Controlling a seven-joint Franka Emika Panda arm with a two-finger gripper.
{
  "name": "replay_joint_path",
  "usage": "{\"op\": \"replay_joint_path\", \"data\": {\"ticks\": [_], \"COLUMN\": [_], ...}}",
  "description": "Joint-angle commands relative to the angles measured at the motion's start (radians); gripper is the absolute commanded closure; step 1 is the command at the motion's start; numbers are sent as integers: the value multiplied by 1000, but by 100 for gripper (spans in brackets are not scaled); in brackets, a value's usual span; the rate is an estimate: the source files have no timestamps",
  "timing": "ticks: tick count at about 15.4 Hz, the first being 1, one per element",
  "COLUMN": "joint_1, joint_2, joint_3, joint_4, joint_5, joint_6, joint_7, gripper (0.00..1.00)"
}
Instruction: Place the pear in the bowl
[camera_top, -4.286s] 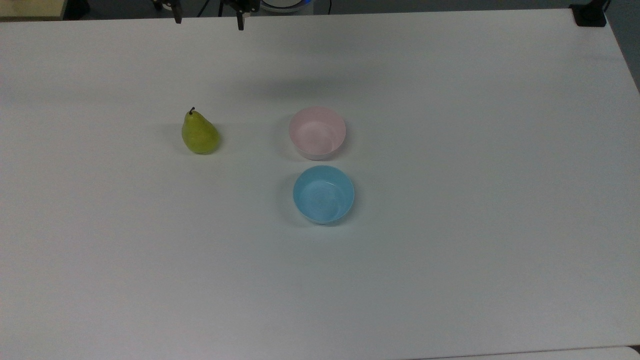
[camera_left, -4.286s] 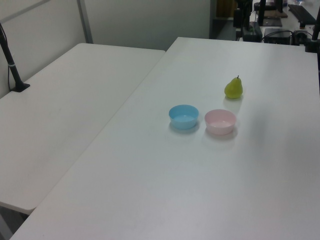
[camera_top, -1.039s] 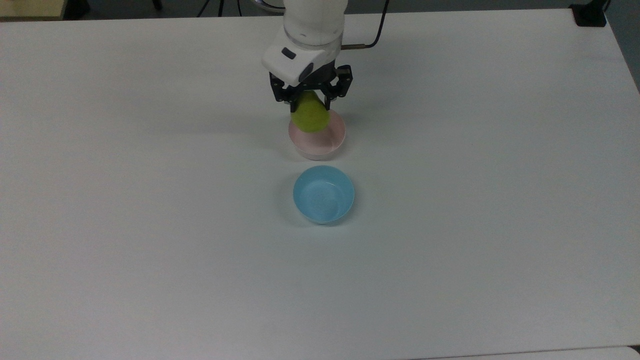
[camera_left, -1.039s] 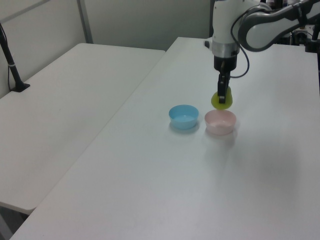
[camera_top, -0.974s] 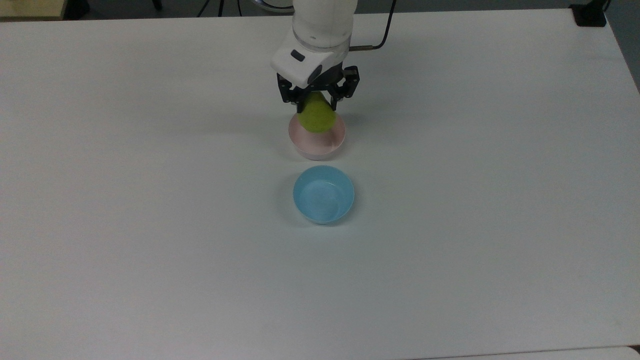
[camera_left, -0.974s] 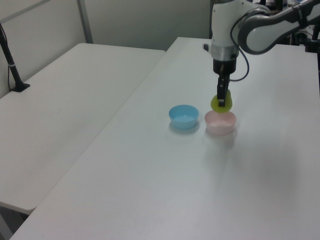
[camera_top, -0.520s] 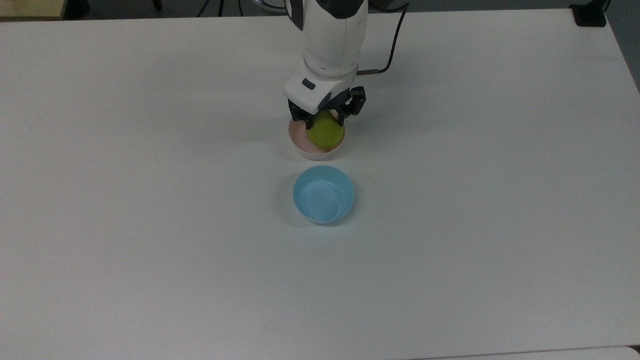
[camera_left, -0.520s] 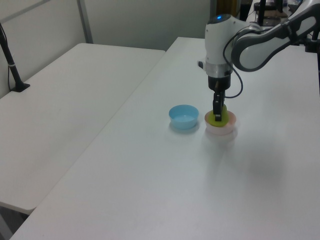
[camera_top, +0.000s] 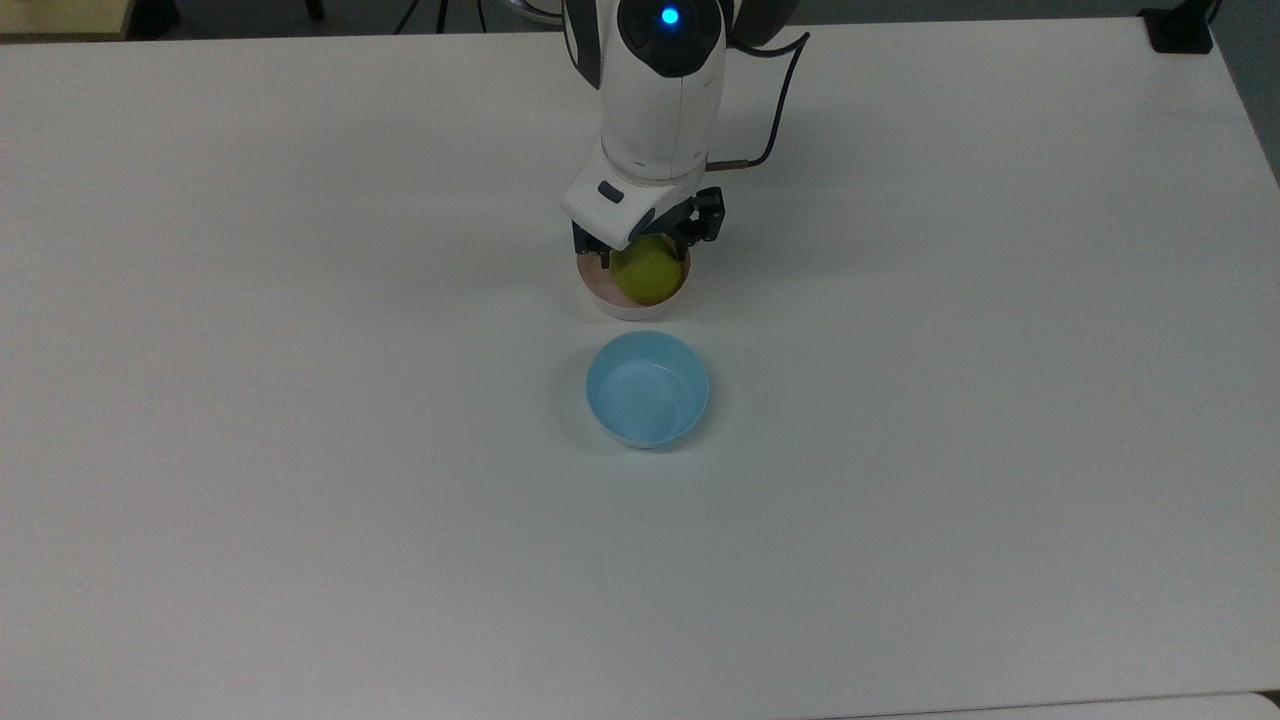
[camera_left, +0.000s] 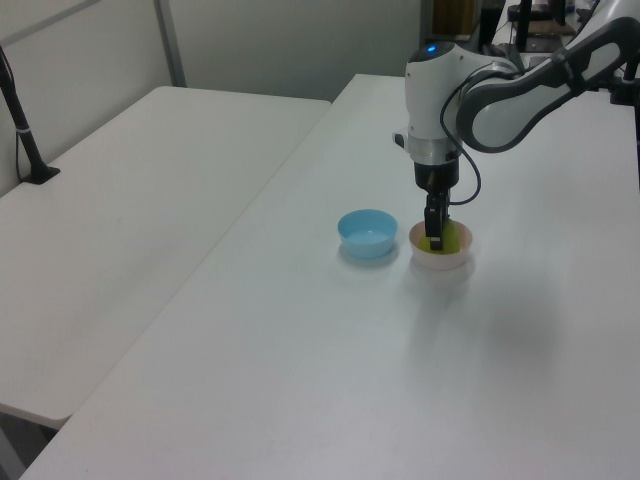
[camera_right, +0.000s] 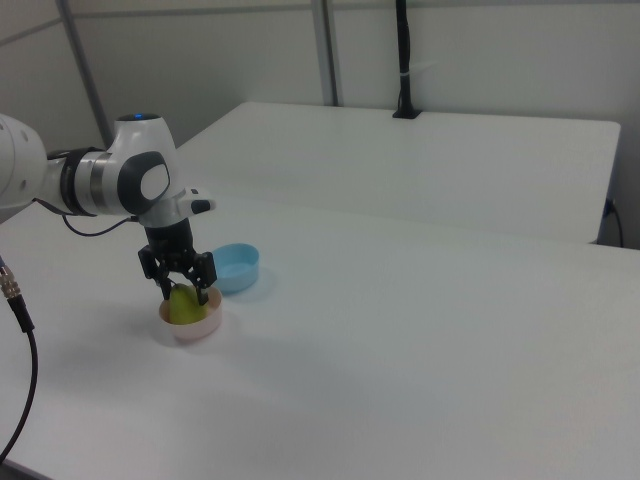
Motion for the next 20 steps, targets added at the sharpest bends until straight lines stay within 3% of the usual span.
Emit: {"op": "replay_joint_path", "data": {"ticks": [1, 5, 8, 11, 15, 20], "joint_1": [-1, -17, -14, -5, -10, -16], "joint_2": [-57, -125, -172, -246, -321, -337], "joint_3": [-10, -42, -85, -135, -158, -165], "joint_4": [3, 97, 194, 230, 231, 231], "joint_5": [-17, -14, -3, 0, 3, 14], "joint_6": [-10, -210, -373, -476, -519, -521], "joint_7": [16, 5, 11, 4, -4, -4], "gripper": [0, 0, 0, 0, 0, 0]}}
